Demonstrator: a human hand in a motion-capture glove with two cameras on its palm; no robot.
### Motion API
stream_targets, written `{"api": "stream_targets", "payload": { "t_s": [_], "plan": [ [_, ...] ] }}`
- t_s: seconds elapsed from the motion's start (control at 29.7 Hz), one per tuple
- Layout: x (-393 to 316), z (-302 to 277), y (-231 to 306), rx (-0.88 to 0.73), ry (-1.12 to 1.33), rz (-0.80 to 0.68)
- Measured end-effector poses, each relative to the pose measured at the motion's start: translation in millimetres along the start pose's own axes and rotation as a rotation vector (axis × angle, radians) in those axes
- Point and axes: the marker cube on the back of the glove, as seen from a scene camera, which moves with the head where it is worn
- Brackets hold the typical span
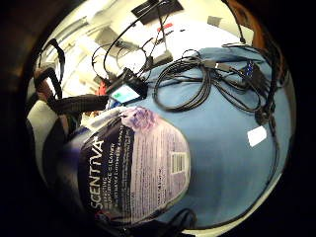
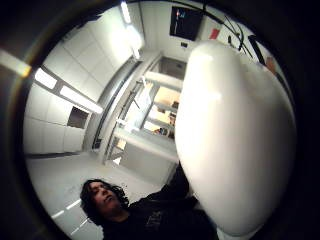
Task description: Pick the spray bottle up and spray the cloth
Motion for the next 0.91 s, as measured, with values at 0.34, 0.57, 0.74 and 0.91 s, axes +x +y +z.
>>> {"api": "stream_targets", "payload": {
  "t_s": [0.34,0.57,0.74,0.91],
  "plan": [
    [-50.8,20.0,9.3,-0.453,0.198,0.107],
    [-72.9,57.0,18.0,-0.795,0.225,0.227],
    [-76.3,65.2,43.0,-1.018,0.356,0.250],
    [-82.2,83.5,63.5,-1.195,0.514,0.272]
  ]
}}
